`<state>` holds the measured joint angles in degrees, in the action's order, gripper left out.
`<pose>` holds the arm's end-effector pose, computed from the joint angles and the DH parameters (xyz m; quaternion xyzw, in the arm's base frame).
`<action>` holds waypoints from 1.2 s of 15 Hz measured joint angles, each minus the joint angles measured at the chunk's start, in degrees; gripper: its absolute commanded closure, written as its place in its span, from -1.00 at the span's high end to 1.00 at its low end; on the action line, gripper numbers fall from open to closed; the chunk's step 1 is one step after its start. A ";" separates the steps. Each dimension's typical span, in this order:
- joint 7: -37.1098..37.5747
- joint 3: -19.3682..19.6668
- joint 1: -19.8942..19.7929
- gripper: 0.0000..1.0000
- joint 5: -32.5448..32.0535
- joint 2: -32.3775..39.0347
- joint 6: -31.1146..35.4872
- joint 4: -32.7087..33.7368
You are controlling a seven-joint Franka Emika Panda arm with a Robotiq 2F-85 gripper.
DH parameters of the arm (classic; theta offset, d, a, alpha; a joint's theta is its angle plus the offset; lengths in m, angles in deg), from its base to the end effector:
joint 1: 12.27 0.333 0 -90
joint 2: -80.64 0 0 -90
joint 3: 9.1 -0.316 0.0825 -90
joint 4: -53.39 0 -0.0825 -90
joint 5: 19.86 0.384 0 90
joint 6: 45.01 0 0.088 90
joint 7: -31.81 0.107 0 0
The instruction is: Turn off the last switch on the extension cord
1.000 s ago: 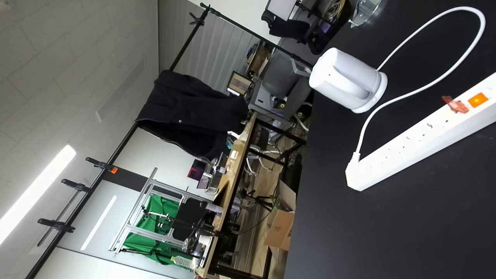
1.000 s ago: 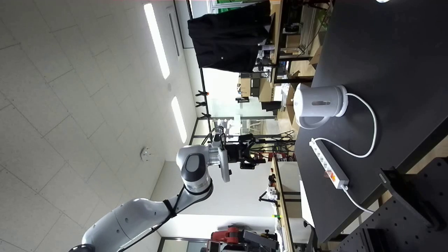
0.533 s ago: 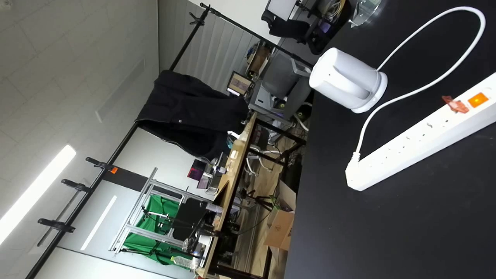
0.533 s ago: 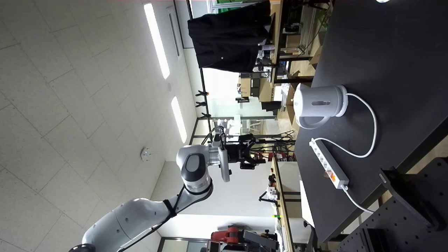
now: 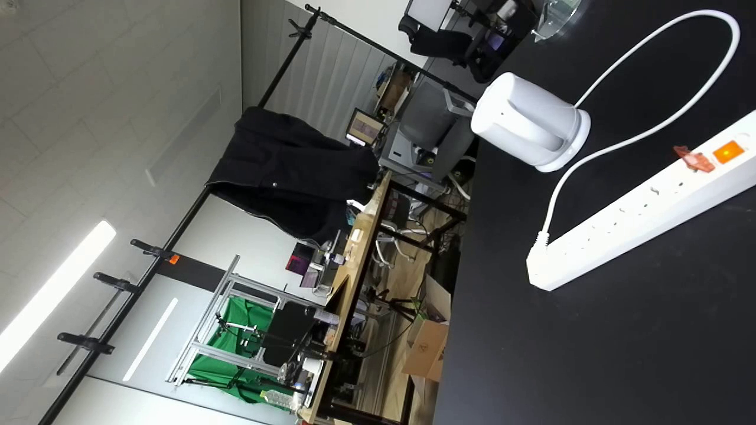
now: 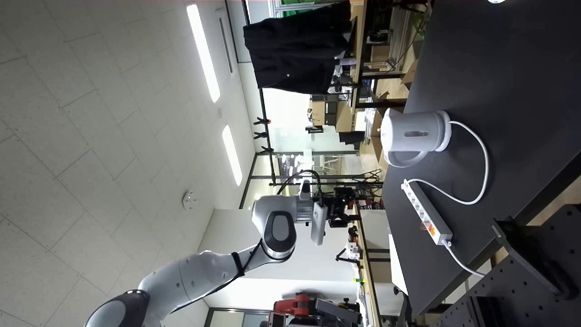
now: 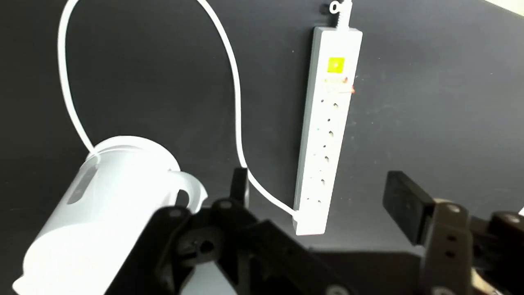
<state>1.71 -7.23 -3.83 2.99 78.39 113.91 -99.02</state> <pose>0.4320 0.0328 0.2659 -0.9839 -0.1376 -0.0907 0.0687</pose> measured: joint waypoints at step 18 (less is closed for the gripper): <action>-13.43 -2.82 1.23 -0.95 15.37 17.07 -3.65 9.69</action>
<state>-11.72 -10.05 -2.60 18.35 95.46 110.26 -89.33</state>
